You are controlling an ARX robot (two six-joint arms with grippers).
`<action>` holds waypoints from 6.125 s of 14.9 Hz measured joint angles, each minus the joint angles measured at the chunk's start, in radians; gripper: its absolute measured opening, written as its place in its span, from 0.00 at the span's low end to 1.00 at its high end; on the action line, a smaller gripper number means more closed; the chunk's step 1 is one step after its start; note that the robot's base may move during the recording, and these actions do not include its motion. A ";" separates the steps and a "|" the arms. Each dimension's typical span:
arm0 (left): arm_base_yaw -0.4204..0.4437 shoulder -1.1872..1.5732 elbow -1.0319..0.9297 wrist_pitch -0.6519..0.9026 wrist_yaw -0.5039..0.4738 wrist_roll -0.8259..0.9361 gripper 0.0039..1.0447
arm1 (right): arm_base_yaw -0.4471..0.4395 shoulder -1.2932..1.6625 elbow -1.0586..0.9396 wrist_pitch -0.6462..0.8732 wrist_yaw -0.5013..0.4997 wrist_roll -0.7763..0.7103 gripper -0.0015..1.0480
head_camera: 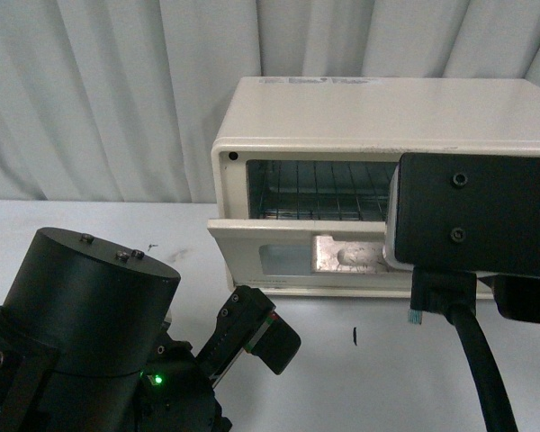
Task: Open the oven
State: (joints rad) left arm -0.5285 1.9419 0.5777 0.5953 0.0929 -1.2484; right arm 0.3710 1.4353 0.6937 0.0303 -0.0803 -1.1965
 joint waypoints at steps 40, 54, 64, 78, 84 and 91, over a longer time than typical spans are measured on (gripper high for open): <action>0.000 0.000 0.000 -0.001 -0.003 0.004 0.94 | -0.370 -0.943 -0.638 0.402 0.081 1.181 0.02; 0.000 0.000 0.000 -0.001 -0.003 0.004 0.94 | -0.371 -1.250 -0.683 0.159 0.080 1.181 0.02; 0.000 0.000 0.000 -0.002 -0.002 0.005 0.94 | -0.371 -1.432 -0.683 -0.034 0.080 1.181 0.03; -0.035 -0.005 -0.080 0.163 -0.217 -0.035 0.94 | -0.371 -1.432 -0.683 -0.034 0.080 1.182 0.94; -0.003 -0.317 -0.253 0.091 -0.063 0.077 0.94 | -0.371 -1.432 -0.683 -0.034 0.080 1.182 0.94; 0.058 -0.824 -0.326 -0.319 -0.036 0.271 0.94 | -0.371 -1.432 -0.683 -0.034 0.080 1.182 0.94</action>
State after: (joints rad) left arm -0.4706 1.1179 0.2516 0.2764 0.0570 -0.9771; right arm -0.0002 0.0029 0.0109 -0.0040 0.0002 -0.0147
